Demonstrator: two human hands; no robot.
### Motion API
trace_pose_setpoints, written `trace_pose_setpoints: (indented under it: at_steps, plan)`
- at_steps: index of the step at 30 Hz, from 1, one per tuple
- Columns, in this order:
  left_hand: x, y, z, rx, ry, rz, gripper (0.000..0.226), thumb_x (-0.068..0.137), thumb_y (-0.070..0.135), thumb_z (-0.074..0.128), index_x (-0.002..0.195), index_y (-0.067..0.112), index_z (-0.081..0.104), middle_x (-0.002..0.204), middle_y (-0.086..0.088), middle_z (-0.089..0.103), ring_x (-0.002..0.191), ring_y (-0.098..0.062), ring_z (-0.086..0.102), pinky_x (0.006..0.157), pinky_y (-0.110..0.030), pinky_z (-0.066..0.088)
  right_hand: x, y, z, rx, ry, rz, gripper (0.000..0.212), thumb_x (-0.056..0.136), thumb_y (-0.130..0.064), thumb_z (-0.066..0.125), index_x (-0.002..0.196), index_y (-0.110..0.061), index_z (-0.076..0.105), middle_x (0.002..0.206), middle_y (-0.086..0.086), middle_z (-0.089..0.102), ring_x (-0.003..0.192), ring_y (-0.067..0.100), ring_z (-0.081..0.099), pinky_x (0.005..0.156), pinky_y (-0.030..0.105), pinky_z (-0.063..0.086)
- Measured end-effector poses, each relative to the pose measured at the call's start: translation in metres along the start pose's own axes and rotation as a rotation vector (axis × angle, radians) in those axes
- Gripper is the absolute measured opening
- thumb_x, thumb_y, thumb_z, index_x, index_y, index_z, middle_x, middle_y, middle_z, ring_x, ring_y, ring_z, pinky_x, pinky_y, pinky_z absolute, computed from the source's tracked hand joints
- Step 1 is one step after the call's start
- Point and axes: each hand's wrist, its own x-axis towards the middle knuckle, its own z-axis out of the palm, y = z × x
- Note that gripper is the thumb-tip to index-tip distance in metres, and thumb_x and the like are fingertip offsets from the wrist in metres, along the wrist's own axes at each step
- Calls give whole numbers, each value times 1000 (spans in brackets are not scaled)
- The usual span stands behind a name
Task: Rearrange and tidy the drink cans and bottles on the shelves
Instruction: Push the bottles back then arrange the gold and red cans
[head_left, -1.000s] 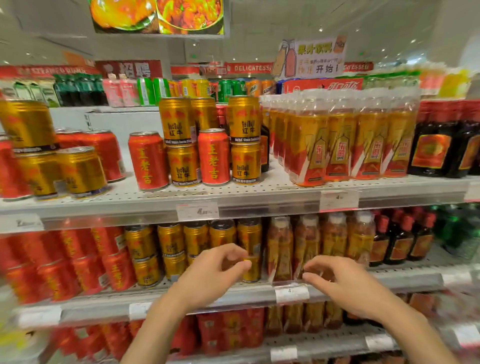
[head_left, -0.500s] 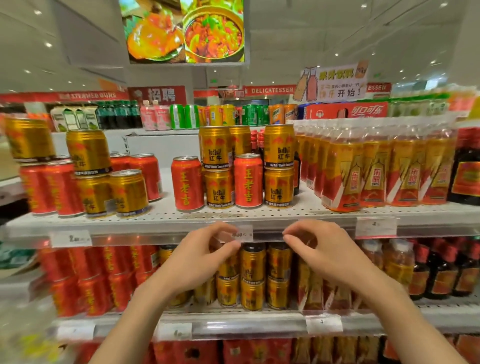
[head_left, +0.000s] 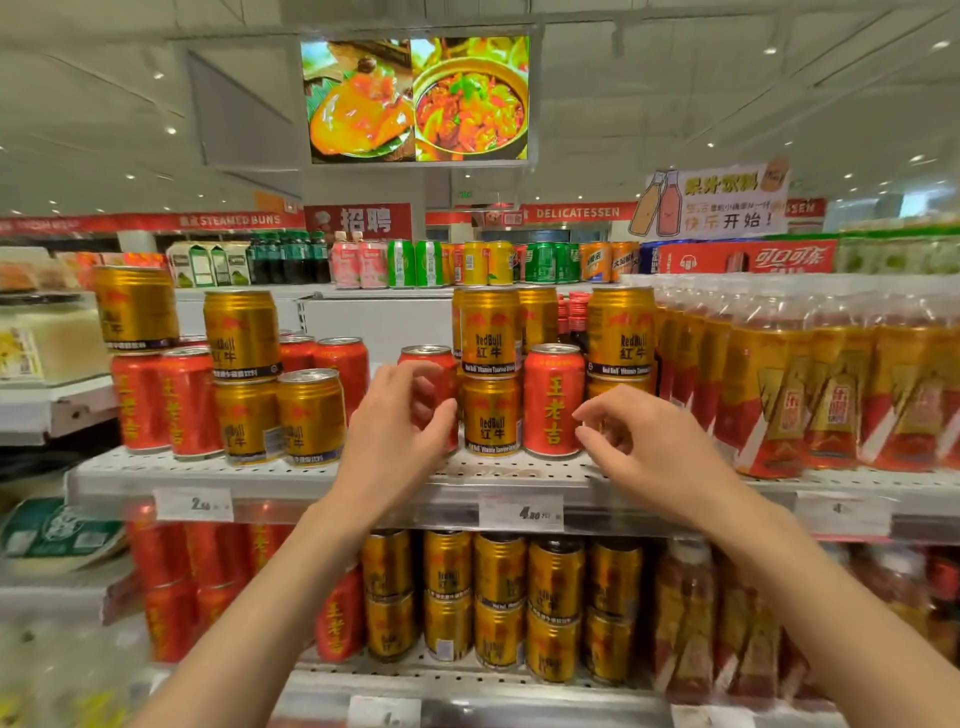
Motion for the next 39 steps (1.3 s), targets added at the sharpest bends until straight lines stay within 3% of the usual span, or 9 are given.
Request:
trace_pose_setpoints:
  at_steps: [4, 7, 10, 13, 18, 21, 24, 30, 39]
  plan:
    - [13, -14, -5, 3, 107, -15, 45, 91, 28, 73, 131, 24, 53, 120, 0, 50, 81, -4, 62, 75, -28, 56, 20, -19, 7, -35, 156, -25, 20, 94, -28, 65, 113, -22, 68, 99, -12, 56, 71, 2, 60, 67, 27, 56]
    - [21, -22, -7, 15, 51, -64, 65, 91, 39, 73, 146, 26, 41, 137, -6, 44, 86, -18, 65, 80, -35, 56, 34, -30, 15, -106, 204, -11, 33, 95, -31, 62, 126, -20, 62, 108, -7, 51, 70, 10, 62, 62, 30, 57]
    - [26, -28, -5, 17, -65, -120, 81, 90, 54, 69, 155, 30, 27, 147, -6, 42, 106, -28, 66, 91, -39, 53, 41, -32, 22, -187, 178, 59, 45, 96, -37, 60, 138, -22, 54, 112, -2, 48, 73, 16, 62, 60, 27, 48]
    - [26, -34, -1, -31, -137, -140, 84, 88, 58, 69, 155, 31, 27, 147, -2, 51, 127, -24, 59, 106, -46, 48, 40, -30, 24, -219, 171, 86, 45, 96, -39, 60, 139, -25, 52, 109, -2, 47, 72, 17, 60, 60, 27, 44]
    - [24, -34, -1, -86, -141, -146, 78, 89, 56, 69, 152, 28, 33, 133, 3, 64, 108, -12, 59, 97, -33, 46, 41, -29, 25, -225, 170, 108, 48, 94, -42, 63, 137, -26, 51, 111, -1, 47, 74, 19, 61, 61, 28, 44]
    - [23, -31, 1, -98, -119, -140, 76, 89, 56, 69, 151, 27, 35, 133, 3, 63, 112, -15, 62, 99, -34, 47, 41, -29, 24, -213, 171, 94, 48, 94, -41, 64, 137, -26, 51, 111, -2, 47, 75, 18, 62, 62, 27, 47]
    - [22, -29, 4, -121, -124, -144, 74, 90, 56, 69, 150, 28, 36, 134, 3, 61, 109, -9, 55, 95, -29, 44, 41, -27, 23, -200, 169, 78, 48, 94, -40, 65, 138, -25, 52, 110, -2, 47, 76, 17, 63, 64, 28, 53]
    - [20, -29, 0, -99, -159, -151, 78, 89, 58, 68, 153, 32, 32, 122, 13, 54, 106, -21, 68, 101, -42, 52, 41, -25, 26, -195, 180, 69, 48, 95, -37, 64, 139, -26, 50, 108, -2, 46, 75, 17, 63, 59, 28, 50]
    - [12, -32, -2, -116, -212, -176, 82, 88, 59, 68, 155, 34, 27, 140, 5, 60, 107, -22, 68, 104, -50, 51, 34, -21, 31, -117, 150, 84, 61, 94, -36, 65, 149, -30, 40, 110, -3, 46, 76, 15, 62, 68, 36, 60]
